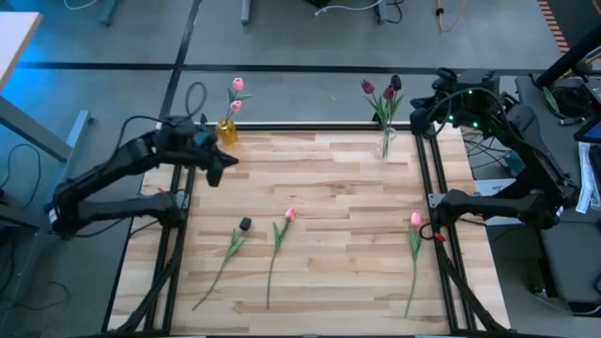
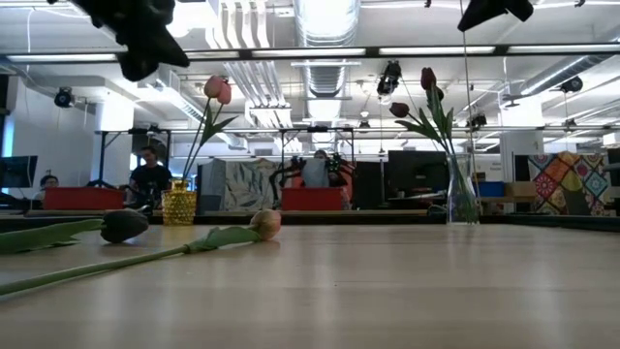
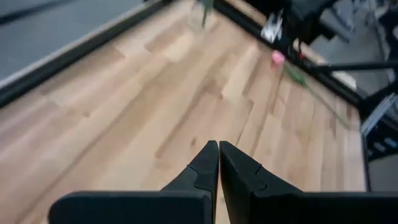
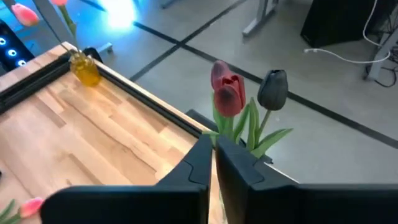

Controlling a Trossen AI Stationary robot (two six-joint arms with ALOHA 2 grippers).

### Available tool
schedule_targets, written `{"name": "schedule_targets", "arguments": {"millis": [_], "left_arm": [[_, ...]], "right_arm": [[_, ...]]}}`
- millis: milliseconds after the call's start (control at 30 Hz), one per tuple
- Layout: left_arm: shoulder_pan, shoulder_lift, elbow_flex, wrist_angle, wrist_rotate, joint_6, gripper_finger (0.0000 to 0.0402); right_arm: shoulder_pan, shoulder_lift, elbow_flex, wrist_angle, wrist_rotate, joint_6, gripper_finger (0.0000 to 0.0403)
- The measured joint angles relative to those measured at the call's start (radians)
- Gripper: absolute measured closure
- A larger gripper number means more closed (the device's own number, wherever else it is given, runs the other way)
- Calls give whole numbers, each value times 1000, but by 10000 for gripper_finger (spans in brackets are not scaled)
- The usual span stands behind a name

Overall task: Sort flowers into vase by color
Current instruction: Insert the left pink tulip into the yellow glass vase

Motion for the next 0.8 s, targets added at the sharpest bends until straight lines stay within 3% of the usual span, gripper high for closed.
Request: {"name": "schedule_targets", "arguments": {"millis": [200,367,667,800], "left_arm": [[-110,94,-19,4,-22,-63,402],[-219,126,-102,38,-28,-208,402],[-518,207,-189,100,-285,-624,402],[-617,284,-176,102,-330,-751,402]], "right_arm": [[20,1,-2,1,-4,10,390],[45,6,-3,3,-4,15,390],[48,38,-5,67,1,14,390],[48,52,-5,71,1,9,390]]}}
